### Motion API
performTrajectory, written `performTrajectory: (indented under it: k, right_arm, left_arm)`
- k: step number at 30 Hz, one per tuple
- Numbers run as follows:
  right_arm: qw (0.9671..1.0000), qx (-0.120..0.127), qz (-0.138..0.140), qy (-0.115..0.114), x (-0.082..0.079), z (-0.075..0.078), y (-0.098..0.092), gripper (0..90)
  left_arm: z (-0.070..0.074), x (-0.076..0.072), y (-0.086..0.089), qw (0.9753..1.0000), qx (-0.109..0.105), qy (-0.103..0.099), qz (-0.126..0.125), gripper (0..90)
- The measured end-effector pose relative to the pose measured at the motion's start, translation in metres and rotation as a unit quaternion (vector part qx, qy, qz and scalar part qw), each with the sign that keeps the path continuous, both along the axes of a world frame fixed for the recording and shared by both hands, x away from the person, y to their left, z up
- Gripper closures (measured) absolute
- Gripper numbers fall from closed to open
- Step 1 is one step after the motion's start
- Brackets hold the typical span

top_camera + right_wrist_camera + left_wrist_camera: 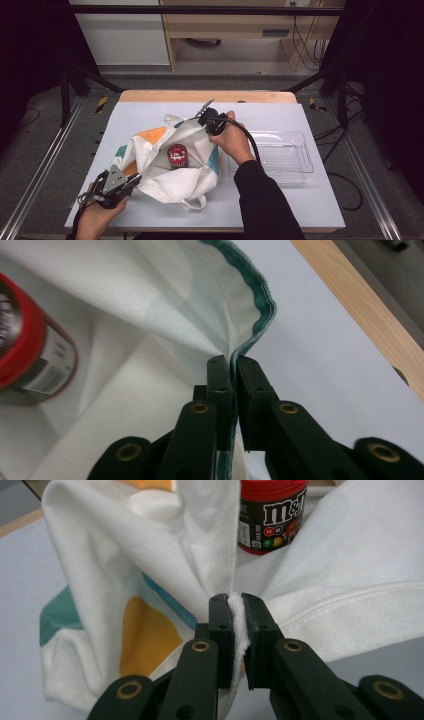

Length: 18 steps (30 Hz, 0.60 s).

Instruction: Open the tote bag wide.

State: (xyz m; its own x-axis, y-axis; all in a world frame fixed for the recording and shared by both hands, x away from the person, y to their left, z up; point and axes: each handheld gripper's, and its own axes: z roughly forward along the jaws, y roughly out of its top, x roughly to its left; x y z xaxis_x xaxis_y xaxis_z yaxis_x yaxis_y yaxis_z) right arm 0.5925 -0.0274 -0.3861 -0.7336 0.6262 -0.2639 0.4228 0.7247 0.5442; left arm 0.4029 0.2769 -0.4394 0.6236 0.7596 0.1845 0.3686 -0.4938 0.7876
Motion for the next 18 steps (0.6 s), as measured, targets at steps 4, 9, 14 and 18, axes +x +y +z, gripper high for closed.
performTrajectory:
  k: [4,9,14,18]
  right_arm:
    - [0.9999,0.013,0.001,0.003,-0.006,0.005,0.0,63.1]
    - [0.9987,0.05,0.004,-0.007,-0.024,0.025,-0.006,49.3]
    - [0.9956,0.087,0.017,-0.031,-0.061,0.045,-0.015,42.6]
    - [0.9941,0.098,0.03,-0.037,-0.092,0.049,-0.019,43.3]
  left_arm:
    - [-0.001,0.001,0.001,0.9999,-0.012,-0.008,-0.004,83.0]
    - [0.002,0.0,0.0,0.9994,-0.022,-0.026,-0.009,73.9]
    - [0.01,0.0,-0.004,0.9983,-0.039,-0.044,-0.008,61.6]
    - [0.022,0.004,-0.011,0.9977,-0.04,-0.054,-0.01,55.9]
